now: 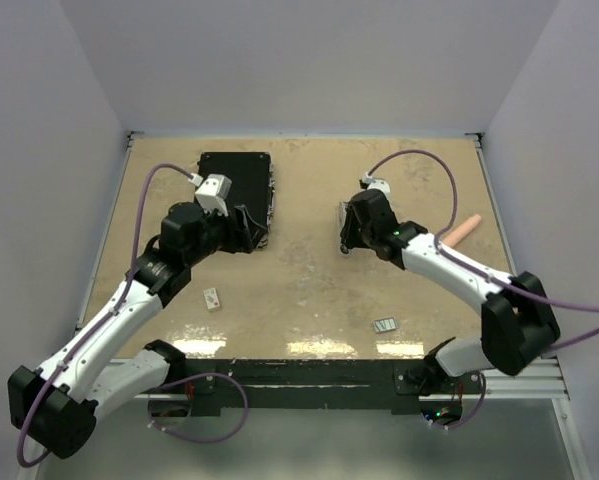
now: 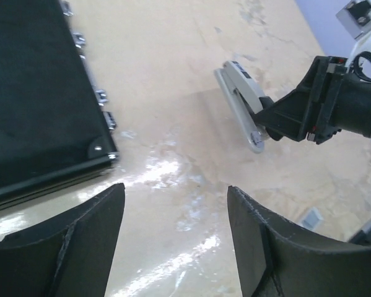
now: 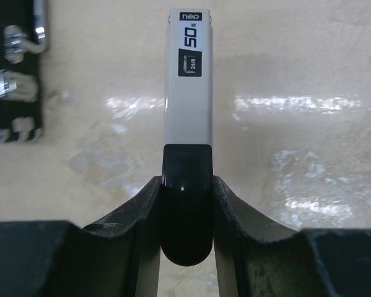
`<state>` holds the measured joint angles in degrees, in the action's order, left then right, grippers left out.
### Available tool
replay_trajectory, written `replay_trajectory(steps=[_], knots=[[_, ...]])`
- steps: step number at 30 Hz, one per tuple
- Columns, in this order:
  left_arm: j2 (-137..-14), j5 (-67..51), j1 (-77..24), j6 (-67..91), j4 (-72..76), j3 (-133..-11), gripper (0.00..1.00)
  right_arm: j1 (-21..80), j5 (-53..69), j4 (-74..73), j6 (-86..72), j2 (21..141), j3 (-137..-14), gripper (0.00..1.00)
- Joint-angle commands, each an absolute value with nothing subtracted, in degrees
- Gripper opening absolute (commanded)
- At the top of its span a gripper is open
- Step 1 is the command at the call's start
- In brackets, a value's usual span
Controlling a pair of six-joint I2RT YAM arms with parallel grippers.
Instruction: Unload the staples from the stapler
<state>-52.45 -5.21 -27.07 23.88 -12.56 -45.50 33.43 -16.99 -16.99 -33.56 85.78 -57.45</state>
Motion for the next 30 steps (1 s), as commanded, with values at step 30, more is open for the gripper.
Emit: replay_trajectory(steps=[30], knots=[[-80.85,-17.14,-37.44,42.45,14.60,-48.25,0.63,39.11,-0.27,19.51,-45.35,55.55,-34.98,0.00]])
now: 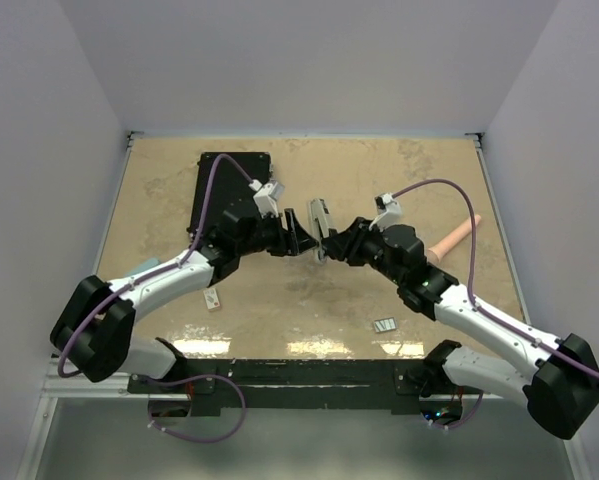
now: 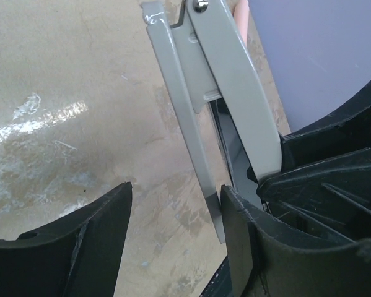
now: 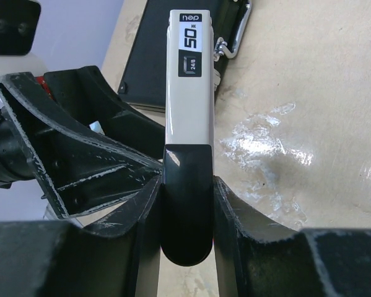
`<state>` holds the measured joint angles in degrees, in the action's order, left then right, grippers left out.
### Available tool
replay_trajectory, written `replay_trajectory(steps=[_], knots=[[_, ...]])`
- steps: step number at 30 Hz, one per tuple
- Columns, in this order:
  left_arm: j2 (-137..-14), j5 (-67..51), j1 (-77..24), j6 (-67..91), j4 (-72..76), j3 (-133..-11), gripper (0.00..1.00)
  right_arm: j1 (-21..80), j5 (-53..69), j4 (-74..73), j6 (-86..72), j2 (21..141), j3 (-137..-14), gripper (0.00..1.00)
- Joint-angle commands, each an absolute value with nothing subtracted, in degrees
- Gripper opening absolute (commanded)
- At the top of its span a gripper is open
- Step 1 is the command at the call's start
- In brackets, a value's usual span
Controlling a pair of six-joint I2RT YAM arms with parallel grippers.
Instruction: Unload the staples from the stapler
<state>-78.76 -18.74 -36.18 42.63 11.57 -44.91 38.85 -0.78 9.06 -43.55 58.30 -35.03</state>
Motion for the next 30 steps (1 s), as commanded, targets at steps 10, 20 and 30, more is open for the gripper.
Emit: replay_trajectory(steps=[10,20,30], knots=[[-84.55,-20.82,-39.11,46.48,19.77,-48.43,0.35,39.99,-0.09,22.94,-46.31,58.27,-32.87,0.00],[-82.53,-23.12,-39.02,55.36,26.80,-43.69,0.00,40.17,0.88,19.95,-42.10,58.01,-32.17,0.42],[-80.42,-18.81,-39.02,60.38,27.86,-45.09,0.00,40.43,0.97,26.98,-45.97,55.29,-24.61,0.63]])
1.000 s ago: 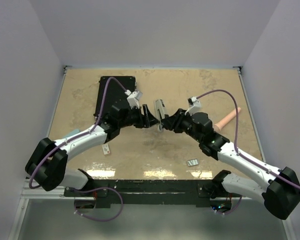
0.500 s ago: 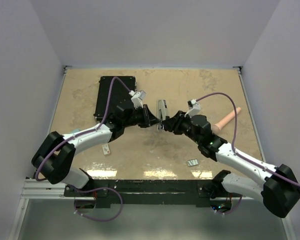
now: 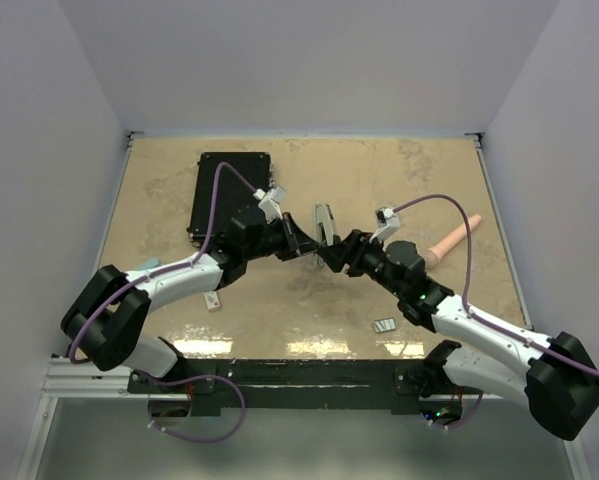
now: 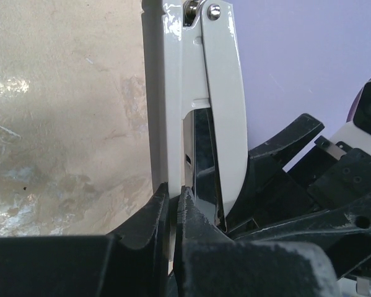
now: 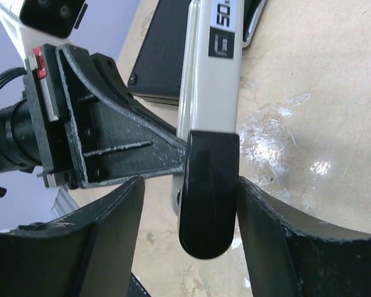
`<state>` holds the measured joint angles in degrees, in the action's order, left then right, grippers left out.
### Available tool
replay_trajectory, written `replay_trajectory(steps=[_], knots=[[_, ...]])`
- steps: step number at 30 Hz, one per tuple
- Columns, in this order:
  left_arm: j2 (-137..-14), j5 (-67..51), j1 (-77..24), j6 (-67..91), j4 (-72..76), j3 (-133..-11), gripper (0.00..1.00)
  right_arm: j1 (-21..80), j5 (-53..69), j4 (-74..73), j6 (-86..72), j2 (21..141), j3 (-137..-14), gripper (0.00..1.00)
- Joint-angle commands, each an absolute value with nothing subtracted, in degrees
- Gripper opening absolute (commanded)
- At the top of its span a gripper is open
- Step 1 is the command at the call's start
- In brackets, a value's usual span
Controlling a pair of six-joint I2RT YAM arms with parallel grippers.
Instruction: Unload the staples from the stapler
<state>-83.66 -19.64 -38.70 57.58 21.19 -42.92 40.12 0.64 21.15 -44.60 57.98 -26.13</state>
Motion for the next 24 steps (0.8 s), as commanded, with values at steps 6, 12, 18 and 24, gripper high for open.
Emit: replay_trajectory(steps=[6,12,18,24], knots=[[-80.07,-18.02,-39.02,61.35,29.35,-44.03,0.00,40.43,-0.87,24.96,-46.49,54.14,-24.26,0.55],[-79.63,-17.93,-39.02,62.57,32.25,-41.93,0.00,40.43,-1.84,24.70,-48.51,53.44,-22.94,0.46],[-79.54,-18.19,-38.94,63.28,33.49,-41.13,0.00,40.43,-1.67,26.28,-49.92,53.26,-21.62,0.45],[-78.66,-16.79,-39.02,59.70,31.91,-41.04,0.00,40.34,-5.79,20.50,-50.10,49.67,-22.93,0.24]])
